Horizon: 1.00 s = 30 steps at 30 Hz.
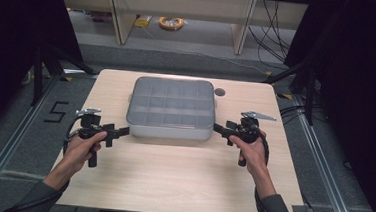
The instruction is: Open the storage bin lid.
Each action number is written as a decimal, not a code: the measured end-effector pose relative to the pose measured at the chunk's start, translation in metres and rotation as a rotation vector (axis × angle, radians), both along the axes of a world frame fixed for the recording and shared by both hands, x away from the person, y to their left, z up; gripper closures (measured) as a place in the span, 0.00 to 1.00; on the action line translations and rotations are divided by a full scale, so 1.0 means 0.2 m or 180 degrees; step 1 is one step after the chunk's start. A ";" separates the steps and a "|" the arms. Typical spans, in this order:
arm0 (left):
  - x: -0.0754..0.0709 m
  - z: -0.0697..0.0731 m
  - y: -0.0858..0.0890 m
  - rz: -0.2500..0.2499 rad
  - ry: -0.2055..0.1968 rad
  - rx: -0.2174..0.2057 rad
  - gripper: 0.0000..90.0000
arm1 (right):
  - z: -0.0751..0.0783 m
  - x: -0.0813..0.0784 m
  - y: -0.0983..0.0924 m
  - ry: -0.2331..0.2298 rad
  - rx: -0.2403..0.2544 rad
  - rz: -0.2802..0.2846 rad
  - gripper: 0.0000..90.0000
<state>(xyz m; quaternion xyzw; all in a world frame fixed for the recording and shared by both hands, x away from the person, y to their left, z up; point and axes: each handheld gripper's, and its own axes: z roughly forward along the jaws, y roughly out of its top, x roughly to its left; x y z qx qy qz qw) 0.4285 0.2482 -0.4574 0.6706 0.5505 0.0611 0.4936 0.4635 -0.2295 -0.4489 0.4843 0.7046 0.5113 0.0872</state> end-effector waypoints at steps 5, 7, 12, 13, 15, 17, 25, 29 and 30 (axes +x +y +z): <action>0.08 0.02 0.00 -0.0105 0.0006 0.0002 0.20 | 0.02 0.08 -0.01 0.0050 0.0058 -0.0082 0.35; 0.12 0.04 0.01 -0.0033 -0.0005 0.0010 0.20 | 0.02 0.11 -0.01 0.0087 0.0078 -0.0098 0.36; 0.18 0.05 0.01 0.0070 -0.0014 0.0024 0.20 | 0.02 0.15 0.00 0.0052 0.0108 -0.0114 0.37; 0.18 0.05 0.01 0.0070 -0.0014 0.0024 0.20 | 0.02 0.15 0.00 0.0052 0.0108 -0.0114 0.37; 0.22 0.06 0.00 0.0083 -0.0029 0.0059 0.20 | 0.02 0.17 0.01 0.0078 0.0085 -0.0113 0.37; 0.23 0.07 0.00 0.0091 -0.0038 0.0065 0.20 | 0.01 0.18 0.01 0.0095 0.0100 -0.0106 0.38; 0.34 0.07 0.00 0.0196 -0.0067 0.0059 0.20 | 0.01 0.24 0.01 0.0278 0.0224 -0.0227 0.40; 0.42 0.05 0.01 0.0240 0.0034 0.0009 0.20 | -0.02 0.29 -0.01 0.0152 0.0174 -0.0205 0.42; 0.44 0.05 0.01 0.0216 0.0051 -0.0014 0.20 | -0.01 0.29 0.00 0.0217 0.0235 -0.0194 0.42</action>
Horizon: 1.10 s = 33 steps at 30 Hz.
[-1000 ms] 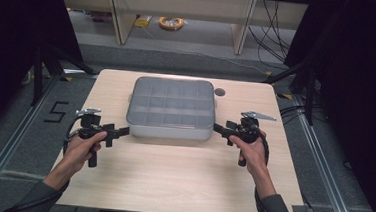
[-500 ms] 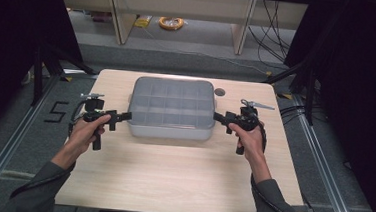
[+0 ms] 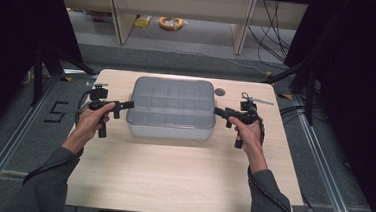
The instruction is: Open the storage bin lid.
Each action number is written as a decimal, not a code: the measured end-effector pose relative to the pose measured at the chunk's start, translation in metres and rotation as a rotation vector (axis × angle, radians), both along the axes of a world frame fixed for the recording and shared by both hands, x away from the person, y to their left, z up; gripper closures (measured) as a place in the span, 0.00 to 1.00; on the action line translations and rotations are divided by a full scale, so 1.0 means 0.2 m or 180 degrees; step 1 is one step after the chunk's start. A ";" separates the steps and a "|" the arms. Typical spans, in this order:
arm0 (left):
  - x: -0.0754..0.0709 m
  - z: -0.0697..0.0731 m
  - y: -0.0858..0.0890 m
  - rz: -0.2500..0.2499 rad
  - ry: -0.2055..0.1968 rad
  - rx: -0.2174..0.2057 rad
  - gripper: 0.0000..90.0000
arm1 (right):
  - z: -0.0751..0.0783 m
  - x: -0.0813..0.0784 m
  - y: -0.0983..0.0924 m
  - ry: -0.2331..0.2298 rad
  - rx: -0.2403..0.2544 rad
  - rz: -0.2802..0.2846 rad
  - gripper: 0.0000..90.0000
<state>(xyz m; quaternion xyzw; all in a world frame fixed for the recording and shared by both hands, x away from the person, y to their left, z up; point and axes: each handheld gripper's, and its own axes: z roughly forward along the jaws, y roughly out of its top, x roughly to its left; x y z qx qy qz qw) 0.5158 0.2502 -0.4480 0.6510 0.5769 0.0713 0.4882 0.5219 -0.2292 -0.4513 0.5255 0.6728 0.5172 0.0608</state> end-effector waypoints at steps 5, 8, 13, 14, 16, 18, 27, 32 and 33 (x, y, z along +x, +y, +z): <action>0.06 -0.02 0.00 0.0073 0.0054 -0.0072 0.22 | 0.00 0.03 0.02 0.0095 0.0029 -0.0053 0.44; 0.08 -0.02 0.00 0.0107 0.0077 -0.0065 0.23 | -0.01 0.04 0.03 0.0134 0.0051 -0.0065 0.45; 0.14 -0.05 -0.01 0.0140 0.0099 -0.0111 0.29 | -0.04 0.08 0.03 0.0030 -0.0042 0.0024 0.45; 0.15 -0.05 -0.01 0.0149 0.0100 -0.0133 0.29 | -0.04 0.08 0.04 0.0035 -0.0059 0.0012 0.45; 0.16 -0.06 -0.02 0.0156 0.0104 -0.0145 0.31 | -0.03 0.08 0.06 0.0137 0.0019 -0.0007 0.45; 0.17 -0.07 -0.03 0.0147 0.0126 -0.0163 0.34 | -0.04 0.09 0.06 0.0116 -0.0003 0.0002 0.45; 0.21 -0.10 -0.06 0.0144 0.0184 -0.0173 0.42 | -0.05 0.13 0.11 0.0348 0.0081 -0.0074 0.46; 0.23 -0.11 -0.07 0.0147 0.0200 -0.0181 0.44 | -0.07 0.16 0.12 0.0181 -0.0037 0.0005 0.47; 0.23 -0.11 -0.08 0.0147 0.0204 -0.0175 0.45 | -0.07 0.17 0.12 0.0192 -0.0041 0.0012 0.47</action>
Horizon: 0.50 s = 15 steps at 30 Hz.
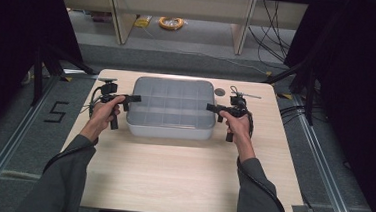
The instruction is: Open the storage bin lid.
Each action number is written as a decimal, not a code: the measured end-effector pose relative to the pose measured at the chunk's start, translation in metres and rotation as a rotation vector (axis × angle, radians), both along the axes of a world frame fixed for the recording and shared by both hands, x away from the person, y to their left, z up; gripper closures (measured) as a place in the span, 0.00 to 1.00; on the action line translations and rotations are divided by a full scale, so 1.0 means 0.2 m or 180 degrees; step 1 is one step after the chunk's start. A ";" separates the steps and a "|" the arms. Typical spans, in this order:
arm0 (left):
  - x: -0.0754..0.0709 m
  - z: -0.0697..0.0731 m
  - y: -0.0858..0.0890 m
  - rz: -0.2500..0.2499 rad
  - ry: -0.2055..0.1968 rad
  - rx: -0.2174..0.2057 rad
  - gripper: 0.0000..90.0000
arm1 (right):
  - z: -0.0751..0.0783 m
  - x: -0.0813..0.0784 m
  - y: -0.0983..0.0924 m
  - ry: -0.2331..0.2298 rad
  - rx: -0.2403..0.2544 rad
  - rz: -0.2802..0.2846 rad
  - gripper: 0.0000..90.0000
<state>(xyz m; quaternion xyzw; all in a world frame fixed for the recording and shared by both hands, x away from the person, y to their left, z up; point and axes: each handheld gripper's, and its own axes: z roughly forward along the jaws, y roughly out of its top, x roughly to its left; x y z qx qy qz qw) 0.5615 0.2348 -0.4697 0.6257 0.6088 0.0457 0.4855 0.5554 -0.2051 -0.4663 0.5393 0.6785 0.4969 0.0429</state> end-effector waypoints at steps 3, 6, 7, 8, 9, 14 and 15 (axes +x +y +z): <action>0.00 0.00 0.00 0.0002 0.0004 -0.0009 0.47 | 0.00 0.00 0.01 0.0060 0.0053 -0.0014 0.49; 0.00 0.00 0.00 0.0011 -0.0003 -0.0001 0.49 | 0.00 0.01 0.02 0.0078 0.0058 -0.0039 0.50; 0.00 0.01 0.00 0.0031 -0.0005 -0.0003 0.49 | 0.00 0.01 0.02 0.0089 0.0081 -0.0024 0.51; 0.00 0.01 0.00 0.0047 -0.0009 0.0011 0.51 | 0.00 0.01 0.02 0.0053 0.0045 -0.0007 0.53; 0.00 0.01 0.00 0.0045 -0.0016 0.0015 0.53 | -0.01 0.02 0.02 0.0025 0.0042 -0.0030 0.54; -0.01 0.02 0.00 0.0117 -0.0006 0.0002 0.57 | -0.01 0.02 0.02 0.0050 0.0170 -0.0089 0.58; -0.01 0.02 0.00 0.0151 0.0002 -0.0008 0.57 | 0.01 0.00 0.03 0.0208 0.0254 -0.0150 0.59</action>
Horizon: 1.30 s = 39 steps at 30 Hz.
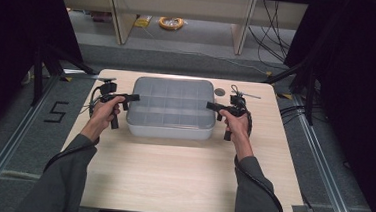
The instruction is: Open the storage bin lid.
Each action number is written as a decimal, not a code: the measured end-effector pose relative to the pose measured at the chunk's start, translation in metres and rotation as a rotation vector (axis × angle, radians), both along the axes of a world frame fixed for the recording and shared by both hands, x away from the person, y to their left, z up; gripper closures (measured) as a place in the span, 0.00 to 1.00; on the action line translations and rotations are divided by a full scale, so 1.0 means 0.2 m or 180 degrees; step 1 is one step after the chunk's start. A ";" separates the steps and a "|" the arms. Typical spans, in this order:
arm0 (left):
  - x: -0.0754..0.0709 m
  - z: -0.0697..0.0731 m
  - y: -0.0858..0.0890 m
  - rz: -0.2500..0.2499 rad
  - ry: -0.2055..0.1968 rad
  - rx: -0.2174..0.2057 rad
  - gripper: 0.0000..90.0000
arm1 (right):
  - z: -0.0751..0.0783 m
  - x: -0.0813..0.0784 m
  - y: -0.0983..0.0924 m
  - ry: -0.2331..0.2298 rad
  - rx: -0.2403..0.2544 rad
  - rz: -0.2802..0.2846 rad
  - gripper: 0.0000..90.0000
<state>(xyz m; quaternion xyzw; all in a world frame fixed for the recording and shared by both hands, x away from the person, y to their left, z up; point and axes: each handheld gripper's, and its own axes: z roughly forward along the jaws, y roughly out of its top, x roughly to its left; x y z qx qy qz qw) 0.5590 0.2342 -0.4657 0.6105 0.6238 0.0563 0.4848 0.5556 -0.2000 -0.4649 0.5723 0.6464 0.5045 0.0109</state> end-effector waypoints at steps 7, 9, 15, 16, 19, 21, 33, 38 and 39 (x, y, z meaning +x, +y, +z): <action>-0.02 0.04 0.00 0.0045 -0.0103 0.0006 0.61 | 0.00 0.00 -0.02 -0.0332 -0.0041 -0.0013 0.63; -0.02 0.05 0.01 0.0000 -0.0169 0.0049 0.62 | 0.00 0.00 -0.02 -0.0343 -0.0041 -0.0032 0.65; -0.05 0.08 0.02 0.0097 -0.0136 -0.0086 0.64 | 0.02 -0.03 -0.06 -0.0416 0.0277 -0.0096 0.73; -0.05 0.09 0.02 0.0099 -0.0149 -0.0078 0.65 | 0.04 -0.04 -0.05 -0.0353 0.0336 -0.0099 0.73; -0.07 0.12 0.02 0.0120 -0.0195 -0.0062 0.65 | 0.06 -0.04 -0.06 -0.0471 0.0277 -0.0054 0.74; -0.08 0.15 0.02 0.0125 -0.0230 -0.0074 0.66 | 0.07 -0.05 -0.06 -0.0501 0.0322 -0.0043 0.76; -0.14 0.23 0.02 0.0157 -0.0361 -0.0111 0.69 | 0.12 -0.09 -0.07 -0.0563 0.0380 -0.0063 0.79; -0.16 0.26 0.01 0.0119 -0.0404 -0.0095 0.69 | 0.17 -0.12 -0.07 -0.0539 0.0413 -0.0092 0.80; -0.16 0.27 0.01 0.0115 -0.0415 -0.0078 0.69 | 0.18 -0.12 -0.08 -0.0602 0.0362 -0.0086 0.80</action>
